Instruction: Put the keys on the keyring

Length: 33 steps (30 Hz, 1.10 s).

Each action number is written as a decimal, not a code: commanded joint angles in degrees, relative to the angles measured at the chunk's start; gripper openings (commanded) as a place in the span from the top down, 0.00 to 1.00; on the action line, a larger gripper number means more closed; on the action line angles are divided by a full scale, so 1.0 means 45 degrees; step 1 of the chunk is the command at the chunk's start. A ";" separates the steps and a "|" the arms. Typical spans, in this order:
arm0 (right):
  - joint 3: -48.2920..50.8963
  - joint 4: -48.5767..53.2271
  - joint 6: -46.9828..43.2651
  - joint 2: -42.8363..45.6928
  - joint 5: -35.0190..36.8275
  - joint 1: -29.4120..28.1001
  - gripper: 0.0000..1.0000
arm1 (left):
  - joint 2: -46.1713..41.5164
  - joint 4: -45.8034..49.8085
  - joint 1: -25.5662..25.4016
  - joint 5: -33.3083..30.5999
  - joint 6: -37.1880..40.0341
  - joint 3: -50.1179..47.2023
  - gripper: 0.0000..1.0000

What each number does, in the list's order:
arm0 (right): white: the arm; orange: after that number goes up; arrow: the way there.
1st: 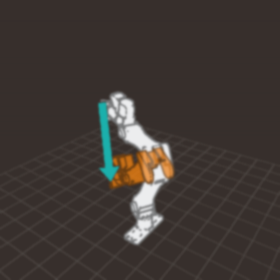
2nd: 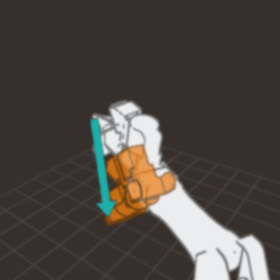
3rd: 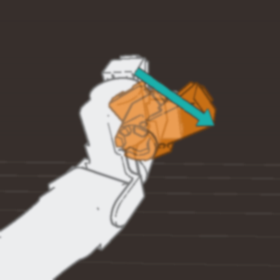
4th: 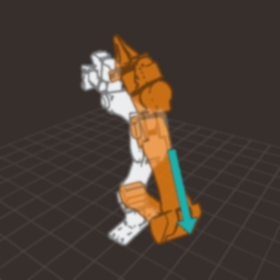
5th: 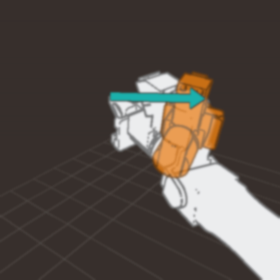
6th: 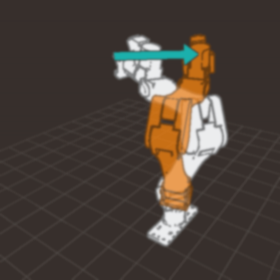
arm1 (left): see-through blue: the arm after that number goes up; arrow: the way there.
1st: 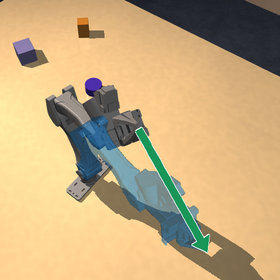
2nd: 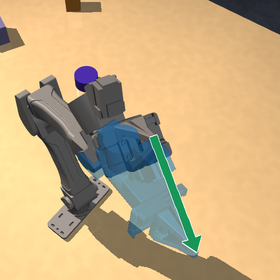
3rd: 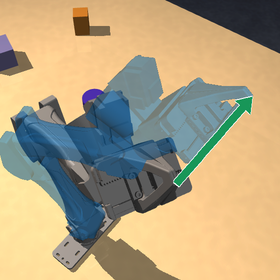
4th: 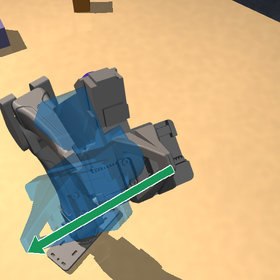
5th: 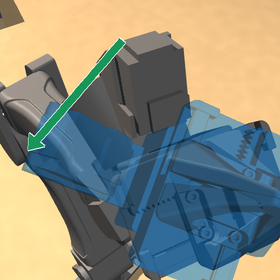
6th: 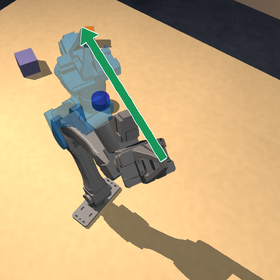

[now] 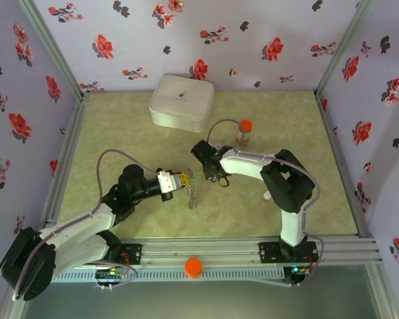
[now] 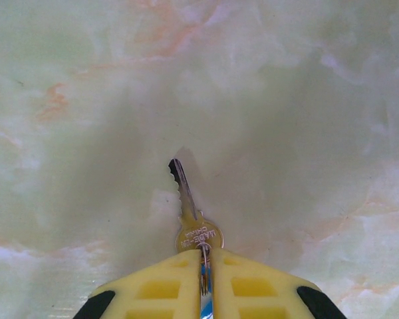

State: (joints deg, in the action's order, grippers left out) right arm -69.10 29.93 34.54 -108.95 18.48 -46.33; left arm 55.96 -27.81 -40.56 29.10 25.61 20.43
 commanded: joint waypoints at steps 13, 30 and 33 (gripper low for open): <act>0.0387 0.0056 -0.0406 0.1466 0.0702 0.0100 1.00 | 0.0017 -0.0537 -0.0089 0.0024 -0.0287 0.0188 1.00; 0.3831 -0.3380 -0.6288 0.8548 -0.5400 0.0110 1.00 | 0.1692 -0.3005 -0.0167 0.0305 -0.3790 0.0434 1.00; 0.4546 -0.3908 -0.7055 0.9458 -0.6892 0.0124 1.00 | 0.1998 -0.3112 -0.0170 0.0297 -0.4606 0.0630 1.00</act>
State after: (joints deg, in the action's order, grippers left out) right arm -51.20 16.08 9.67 -68.99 -2.44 -46.11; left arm 64.14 -37.36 -40.88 29.54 10.28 20.95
